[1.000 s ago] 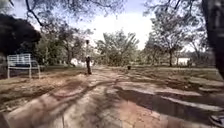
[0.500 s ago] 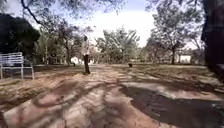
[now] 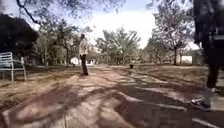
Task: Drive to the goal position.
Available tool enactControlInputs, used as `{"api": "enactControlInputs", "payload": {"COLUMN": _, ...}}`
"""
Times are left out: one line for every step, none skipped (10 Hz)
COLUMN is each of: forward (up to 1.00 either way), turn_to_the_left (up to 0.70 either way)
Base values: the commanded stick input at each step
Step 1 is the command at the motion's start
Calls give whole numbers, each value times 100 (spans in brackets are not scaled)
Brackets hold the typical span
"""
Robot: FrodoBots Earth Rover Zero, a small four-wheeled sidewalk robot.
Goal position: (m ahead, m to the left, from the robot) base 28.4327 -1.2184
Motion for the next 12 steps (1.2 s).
{"api": "enactControlInputs", "payload": {"forward": 85, "turn_to_the_left": 0}}
{"api": "enactControlInputs", "payload": {"forward": 85, "turn_to_the_left": 0}}
{"api": "enactControlInputs", "payload": {"forward": 85, "turn_to_the_left": 0}}
{"api": "enactControlInputs", "payload": {"forward": 85, "turn_to_the_left": 0}}
{"api": "enactControlInputs", "payload": {"forward": 85, "turn_to_the_left": 0}}
{"api": "enactControlInputs", "payload": {"forward": 85, "turn_to_the_left": 0}}
{"api": "enactControlInputs", "payload": {"forward": 85, "turn_to_the_left": 0}}
{"api": "enactControlInputs", "payload": {"forward": 85, "turn_to_the_left": 0}}
{"api": "enactControlInputs", "payload": {"forward": 85, "turn_to_the_left": 0}}
{"api": "enactControlInputs", "payload": {"forward": 85, "turn_to_the_left": 0}}
{"api": "enactControlInputs", "payload": {"forward": 85, "turn_to_the_left": 0}}
{"api": "enactControlInputs", "payload": {"forward": 85, "turn_to_the_left": 26}}
